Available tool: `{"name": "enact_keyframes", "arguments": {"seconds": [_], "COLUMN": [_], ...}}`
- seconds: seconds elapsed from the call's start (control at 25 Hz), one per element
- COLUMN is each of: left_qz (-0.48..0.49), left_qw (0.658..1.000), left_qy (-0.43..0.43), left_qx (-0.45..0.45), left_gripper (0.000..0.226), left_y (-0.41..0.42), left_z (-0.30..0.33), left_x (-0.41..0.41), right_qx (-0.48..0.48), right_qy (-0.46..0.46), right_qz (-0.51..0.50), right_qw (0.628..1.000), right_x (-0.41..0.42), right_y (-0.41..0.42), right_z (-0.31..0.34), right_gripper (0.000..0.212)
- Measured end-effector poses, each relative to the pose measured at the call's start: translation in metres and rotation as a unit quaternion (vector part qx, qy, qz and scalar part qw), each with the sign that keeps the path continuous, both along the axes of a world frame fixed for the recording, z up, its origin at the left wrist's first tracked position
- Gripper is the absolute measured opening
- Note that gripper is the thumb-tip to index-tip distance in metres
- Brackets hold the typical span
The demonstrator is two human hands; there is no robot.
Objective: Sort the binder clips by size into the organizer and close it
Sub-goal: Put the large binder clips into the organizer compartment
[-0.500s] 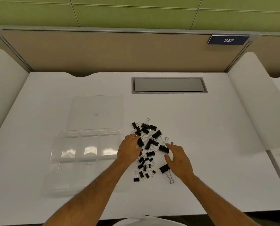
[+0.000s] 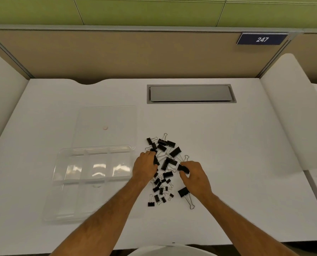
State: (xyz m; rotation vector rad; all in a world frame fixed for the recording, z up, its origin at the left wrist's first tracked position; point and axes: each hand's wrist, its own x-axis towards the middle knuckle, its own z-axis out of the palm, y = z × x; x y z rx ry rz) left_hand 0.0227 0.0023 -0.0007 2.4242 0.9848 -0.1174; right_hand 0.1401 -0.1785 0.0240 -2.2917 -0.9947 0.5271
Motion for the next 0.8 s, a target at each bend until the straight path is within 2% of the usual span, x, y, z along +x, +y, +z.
{"name": "enact_keyframes", "arguments": {"seconds": [0.36,0.64,0.72,0.8], "left_qz": [0.019,0.025,0.025,0.040], "left_qw": [0.999,0.995,0.993,0.987], "left_qy": [-0.045,-0.099,-0.117,-0.149], "left_qx": [0.018,-0.003,-0.014,-0.038], "left_gripper": [0.051,0.052,0.051,0.047], "left_y": [0.004,0.014,0.018,0.022], "left_z": [0.043,0.058,0.061,0.065], "left_x": [-0.035,-0.060,-0.068,-0.076], "right_qx": [-0.061,-0.076,-0.050,0.016], "right_qy": [0.065,0.058,0.061,0.098], "right_qz": [-0.046,-0.117,-0.141,-0.175], "right_qw": [0.995,0.988,0.987,0.980], "right_x": [0.001,-0.004,-0.008,-0.013], "right_y": [0.042,0.060,0.062,0.064], "right_z": [-0.003,-0.001,0.006,0.012], "right_gripper": [0.035,0.021,0.018,0.011]}}
